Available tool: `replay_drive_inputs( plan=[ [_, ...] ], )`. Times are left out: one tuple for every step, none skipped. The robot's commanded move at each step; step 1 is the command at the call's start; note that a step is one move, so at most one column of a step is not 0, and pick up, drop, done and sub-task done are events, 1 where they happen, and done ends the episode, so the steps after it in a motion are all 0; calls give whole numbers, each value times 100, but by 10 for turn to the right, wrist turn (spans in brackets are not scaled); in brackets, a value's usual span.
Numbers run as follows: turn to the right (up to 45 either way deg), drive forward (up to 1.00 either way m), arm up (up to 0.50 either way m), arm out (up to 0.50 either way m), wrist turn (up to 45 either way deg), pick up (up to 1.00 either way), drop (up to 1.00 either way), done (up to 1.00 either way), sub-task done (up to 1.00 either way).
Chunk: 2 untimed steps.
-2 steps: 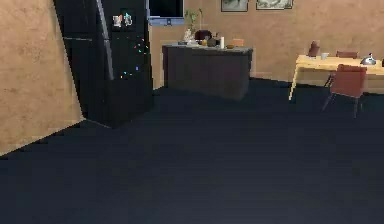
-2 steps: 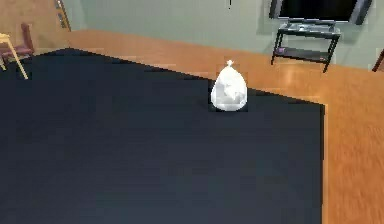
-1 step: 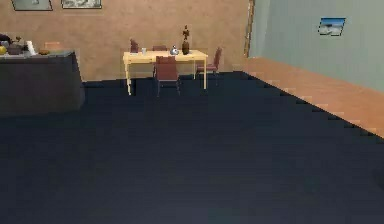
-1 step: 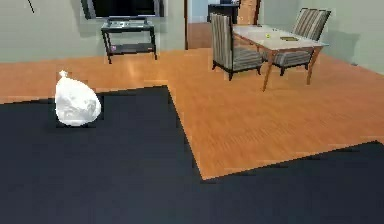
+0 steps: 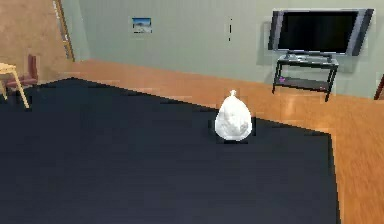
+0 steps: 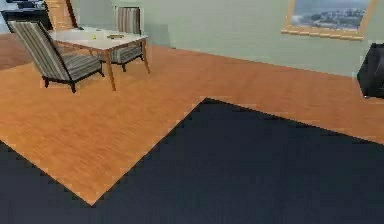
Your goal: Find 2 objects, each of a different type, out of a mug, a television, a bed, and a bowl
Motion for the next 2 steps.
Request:
replay_drive_inputs(
  plan=[
    [360,0,0,0,0,0,0,0,0],
    [0,100,0,0,0,0,0,0,0]
  ],
)
